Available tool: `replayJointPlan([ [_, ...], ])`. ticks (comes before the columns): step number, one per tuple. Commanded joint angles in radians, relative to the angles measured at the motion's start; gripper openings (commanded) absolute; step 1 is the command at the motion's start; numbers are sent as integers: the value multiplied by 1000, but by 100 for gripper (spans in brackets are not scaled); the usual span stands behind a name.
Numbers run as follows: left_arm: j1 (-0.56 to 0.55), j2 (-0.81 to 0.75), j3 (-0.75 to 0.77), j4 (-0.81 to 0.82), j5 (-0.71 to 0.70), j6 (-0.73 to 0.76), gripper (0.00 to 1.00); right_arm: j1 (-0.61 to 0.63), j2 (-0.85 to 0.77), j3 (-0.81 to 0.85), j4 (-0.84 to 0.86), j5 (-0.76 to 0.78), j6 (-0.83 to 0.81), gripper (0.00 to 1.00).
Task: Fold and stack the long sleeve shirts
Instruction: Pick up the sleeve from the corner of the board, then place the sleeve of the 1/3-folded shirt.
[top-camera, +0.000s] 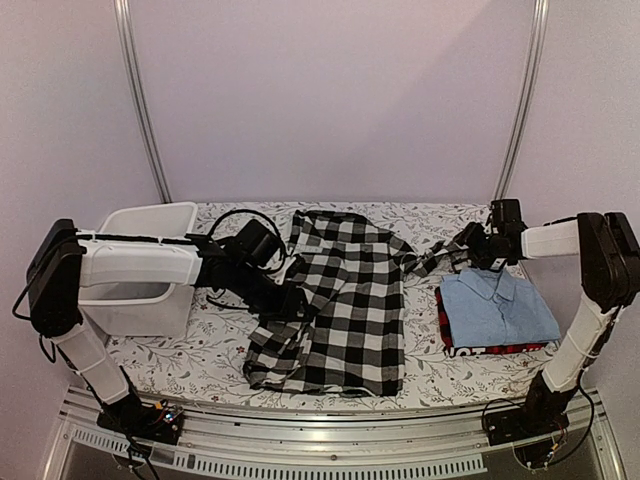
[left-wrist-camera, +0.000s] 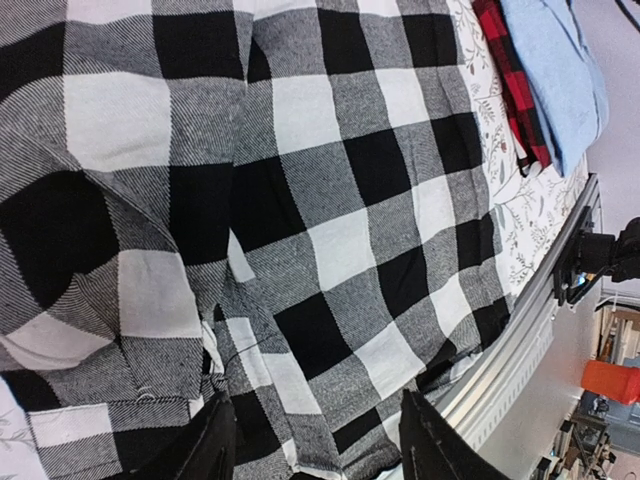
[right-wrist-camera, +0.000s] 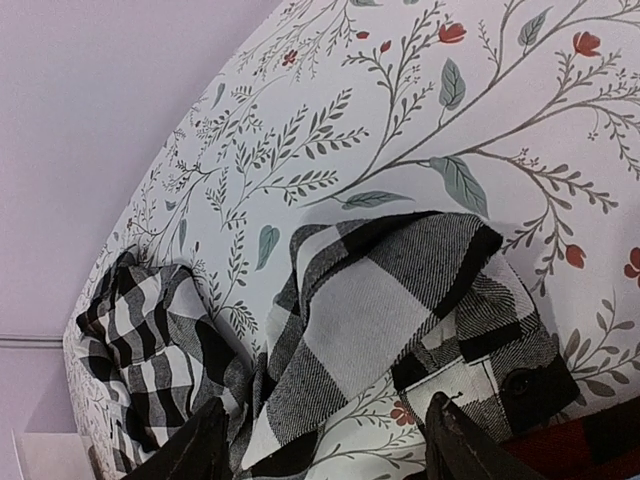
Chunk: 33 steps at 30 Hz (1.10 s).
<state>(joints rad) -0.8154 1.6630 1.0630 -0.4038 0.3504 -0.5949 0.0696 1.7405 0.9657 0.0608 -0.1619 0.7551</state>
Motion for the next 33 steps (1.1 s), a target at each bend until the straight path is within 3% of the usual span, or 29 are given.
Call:
replayJointPlan([
  [1, -1, -20, 27, 5, -9, 12, 56, -33, 64, 23, 93, -50, 76, 62],
  [8, -1, -50, 39, -17, -24, 15, 56, -58, 158, 73, 138, -81, 131, 45],
  [10, 1, -57, 44, -24, -30, 17, 56, -58, 179, 96, 140, -87, 132, 34],
  [13, 1, -70, 46, -32, -36, 16, 56, -57, 193, 129, 147, -109, 117, 8],
  [15, 6, -78, 46, -38, -44, 18, 56, -44, 188, 151, 145, -117, 93, 0],
  [21, 50, -91, 59, -36, -15, 26, 56, 107, 109, 214, 89, -65, -80, 0],
  [29, 144, -80, 59, -16, 57, 27, 56, 538, 149, 310, -94, 77, -336, 0],
  [30, 151, -80, 58, -17, 59, 28, 56, 576, 164, 316, -120, 92, -355, 3],
  [33, 168, -76, 54, -17, 69, 32, 56, 615, 204, 298, -168, 95, -387, 25],
])
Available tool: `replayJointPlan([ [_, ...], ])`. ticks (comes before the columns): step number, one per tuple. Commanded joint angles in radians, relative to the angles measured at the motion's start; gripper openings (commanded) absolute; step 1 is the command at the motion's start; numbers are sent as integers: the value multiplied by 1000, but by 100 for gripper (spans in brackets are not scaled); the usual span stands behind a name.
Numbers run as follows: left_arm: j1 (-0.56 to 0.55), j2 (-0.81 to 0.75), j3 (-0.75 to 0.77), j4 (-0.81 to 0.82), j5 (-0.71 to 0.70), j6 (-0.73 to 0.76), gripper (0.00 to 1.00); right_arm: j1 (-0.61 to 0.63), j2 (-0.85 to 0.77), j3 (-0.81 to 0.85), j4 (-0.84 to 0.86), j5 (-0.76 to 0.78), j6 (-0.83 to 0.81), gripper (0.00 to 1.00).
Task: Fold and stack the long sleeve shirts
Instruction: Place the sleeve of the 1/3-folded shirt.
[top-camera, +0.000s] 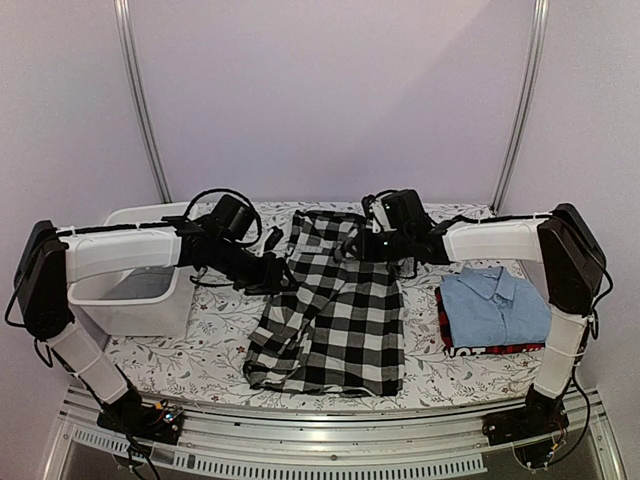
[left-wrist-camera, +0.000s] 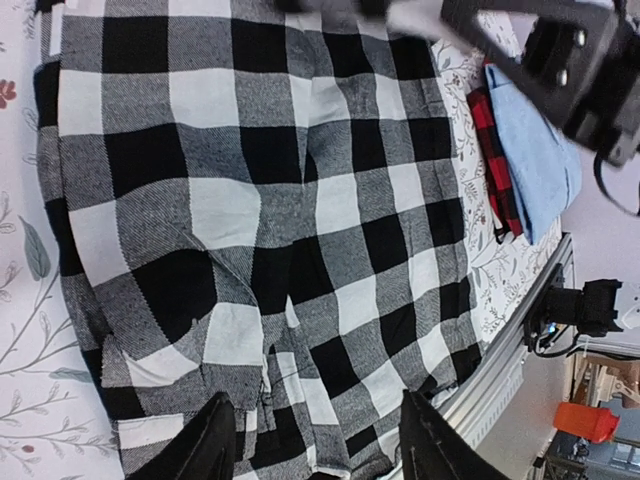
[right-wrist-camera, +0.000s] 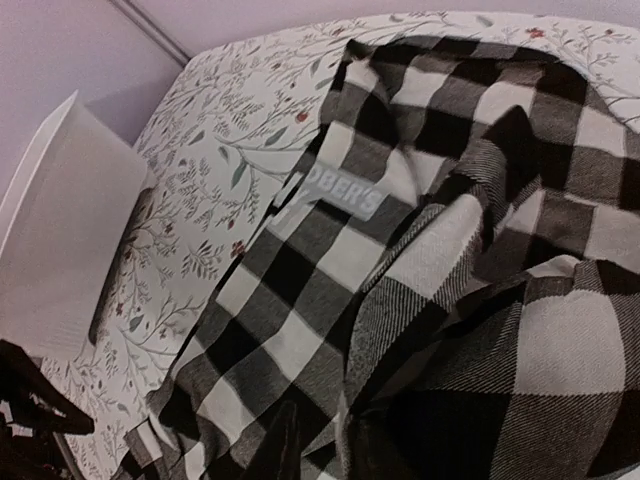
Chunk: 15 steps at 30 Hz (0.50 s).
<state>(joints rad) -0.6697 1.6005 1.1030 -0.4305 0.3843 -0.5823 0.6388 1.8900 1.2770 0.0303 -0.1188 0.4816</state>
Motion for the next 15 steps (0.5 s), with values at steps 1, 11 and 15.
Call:
replayJointPlan([
  [1, 26, -10, 13, 11, 39, 20, 56, 47, 50, -34, -130, 53, -104, 33],
  [11, 58, 55, -2, 119, 79, -49, 56, 46, -62, -27, -139, 28, -92, 53],
  [15, 111, 94, -10, 196, 58, -108, 56, 59, -21, 18, -167, 35, -86, 53],
])
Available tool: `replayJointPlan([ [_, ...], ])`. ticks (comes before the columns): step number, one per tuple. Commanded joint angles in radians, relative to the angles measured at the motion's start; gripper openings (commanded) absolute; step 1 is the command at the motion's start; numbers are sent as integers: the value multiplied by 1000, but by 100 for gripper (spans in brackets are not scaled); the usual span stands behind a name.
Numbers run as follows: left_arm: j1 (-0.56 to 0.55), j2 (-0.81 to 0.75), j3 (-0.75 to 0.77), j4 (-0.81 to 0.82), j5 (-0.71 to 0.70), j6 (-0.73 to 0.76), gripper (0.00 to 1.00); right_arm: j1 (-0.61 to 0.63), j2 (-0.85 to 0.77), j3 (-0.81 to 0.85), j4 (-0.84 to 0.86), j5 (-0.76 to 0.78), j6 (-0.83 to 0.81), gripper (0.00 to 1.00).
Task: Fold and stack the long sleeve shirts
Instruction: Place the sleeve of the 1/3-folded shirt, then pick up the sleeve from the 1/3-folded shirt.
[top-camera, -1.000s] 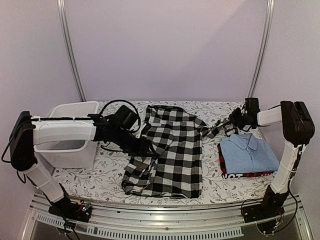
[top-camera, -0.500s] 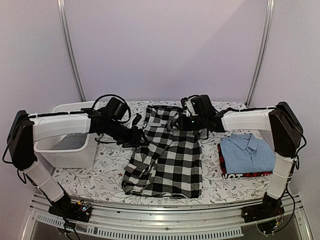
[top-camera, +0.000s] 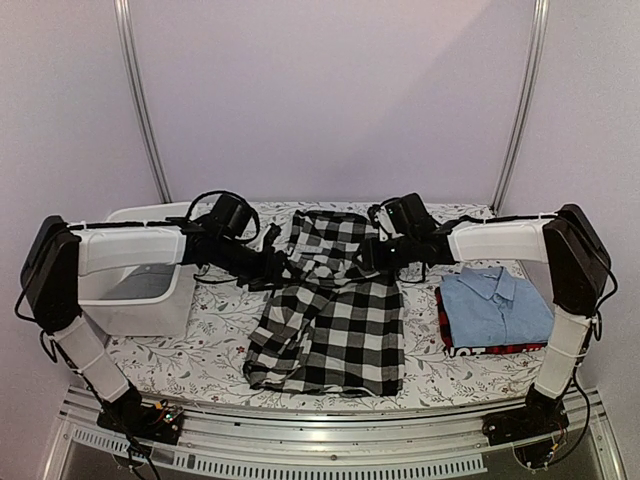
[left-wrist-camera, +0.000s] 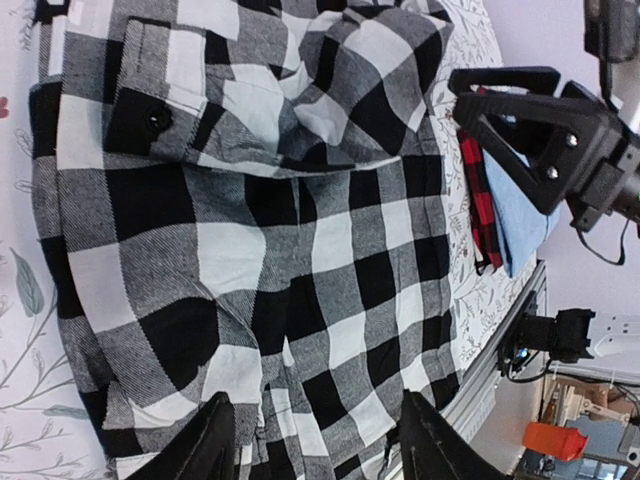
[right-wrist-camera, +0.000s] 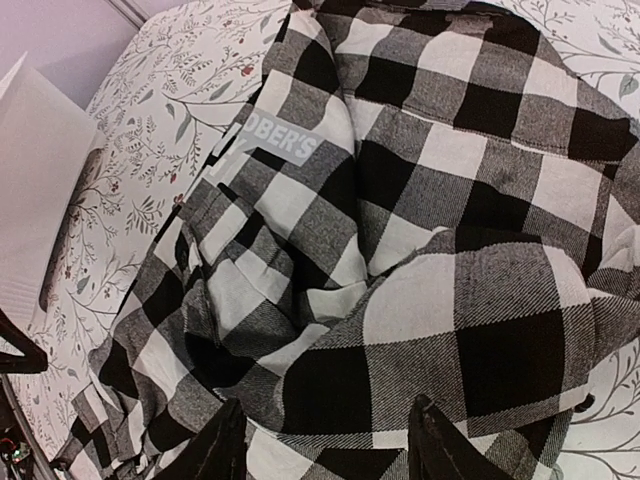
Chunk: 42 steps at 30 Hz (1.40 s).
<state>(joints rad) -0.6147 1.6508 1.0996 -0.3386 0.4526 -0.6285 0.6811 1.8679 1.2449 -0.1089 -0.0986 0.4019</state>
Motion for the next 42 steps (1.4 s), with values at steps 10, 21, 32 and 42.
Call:
replayJointPlan([
  [10, 98, 326, 298, 28, -105, 45, 52, 31, -89, -56, -30, 66, 32, 53],
  [21, 94, 515, 479, -55, -161, 84, 45, 31, -298, -246, -34, 149, 74, 54],
  [32, 59, 570, 548, -95, -148, 98, 25, 31, -389, -317, -55, 195, 103, 54],
  [42, 47, 416, 651, -128, -151, 133, 0, 31, -453, -413, -114, 222, 140, 54],
])
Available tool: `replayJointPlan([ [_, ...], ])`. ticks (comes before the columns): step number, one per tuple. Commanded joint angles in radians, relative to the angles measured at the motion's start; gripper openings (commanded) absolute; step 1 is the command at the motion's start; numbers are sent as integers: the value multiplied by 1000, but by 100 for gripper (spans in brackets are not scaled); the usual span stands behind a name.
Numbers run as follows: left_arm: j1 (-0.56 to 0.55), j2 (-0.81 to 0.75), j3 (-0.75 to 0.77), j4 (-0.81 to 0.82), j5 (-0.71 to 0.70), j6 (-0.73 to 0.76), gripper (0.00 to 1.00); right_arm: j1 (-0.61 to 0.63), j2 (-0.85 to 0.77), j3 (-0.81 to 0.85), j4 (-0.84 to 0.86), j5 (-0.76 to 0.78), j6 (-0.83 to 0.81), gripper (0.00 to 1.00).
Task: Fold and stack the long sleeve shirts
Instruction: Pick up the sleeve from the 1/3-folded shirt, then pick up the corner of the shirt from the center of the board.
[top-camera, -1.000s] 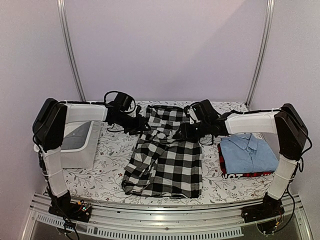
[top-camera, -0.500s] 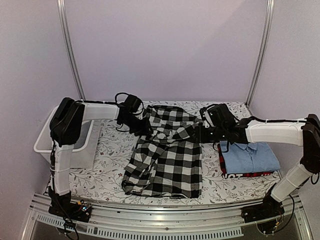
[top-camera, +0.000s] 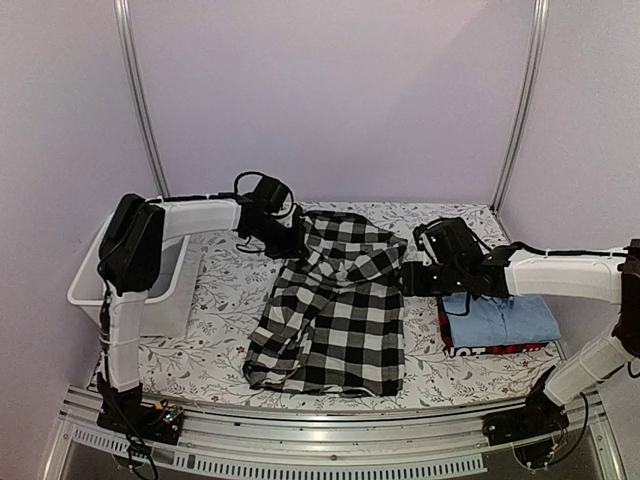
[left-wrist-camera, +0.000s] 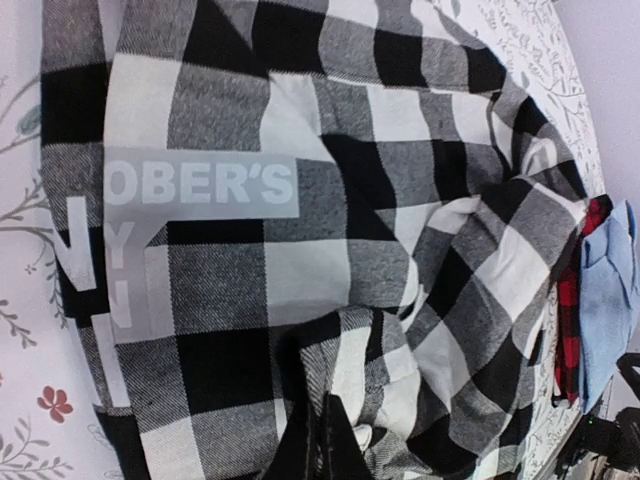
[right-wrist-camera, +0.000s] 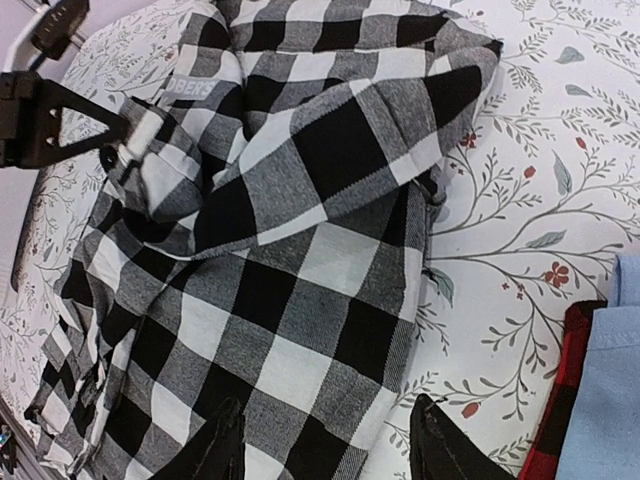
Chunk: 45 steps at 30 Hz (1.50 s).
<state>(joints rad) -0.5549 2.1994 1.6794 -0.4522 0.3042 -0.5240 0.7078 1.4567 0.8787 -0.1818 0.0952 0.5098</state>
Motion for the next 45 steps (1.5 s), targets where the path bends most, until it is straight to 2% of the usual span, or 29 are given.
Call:
replayJointPlan([
  [1, -13, -158, 89, -14, -6, 35, 0, 4, -47, -60, -43, 28, 42, 54],
  [8, -13, -264, 201, -43, -38, 101, 0, 11, -96, -151, -61, -14, 116, 54],
  [15, -10, -349, 189, -15, -101, 114, 0, 110, -116, -205, -85, -33, 194, 53],
  [20, 1, -344, 219, -72, -163, 94, 0, 212, -92, -201, -99, -40, 254, 50],
  [26, 14, -349, 197, -75, -152, 91, 0, 325, -40, -187, -160, -9, 345, 46],
  [35, 21, -343, 194, -68, -139, 91, 0, 445, -108, -256, -186, -4, 524, 39],
  [38, 24, -339, 195, -65, -136, 90, 0, 483, -90, -249, -214, 0, 568, 36],
  [42, 25, -333, 198, -58, -130, 86, 0, 503, -73, -242, -195, 7, 593, 26],
  [45, 28, -324, 207, -59, -129, 84, 0, 510, -53, -198, -226, 30, 593, 13],
])
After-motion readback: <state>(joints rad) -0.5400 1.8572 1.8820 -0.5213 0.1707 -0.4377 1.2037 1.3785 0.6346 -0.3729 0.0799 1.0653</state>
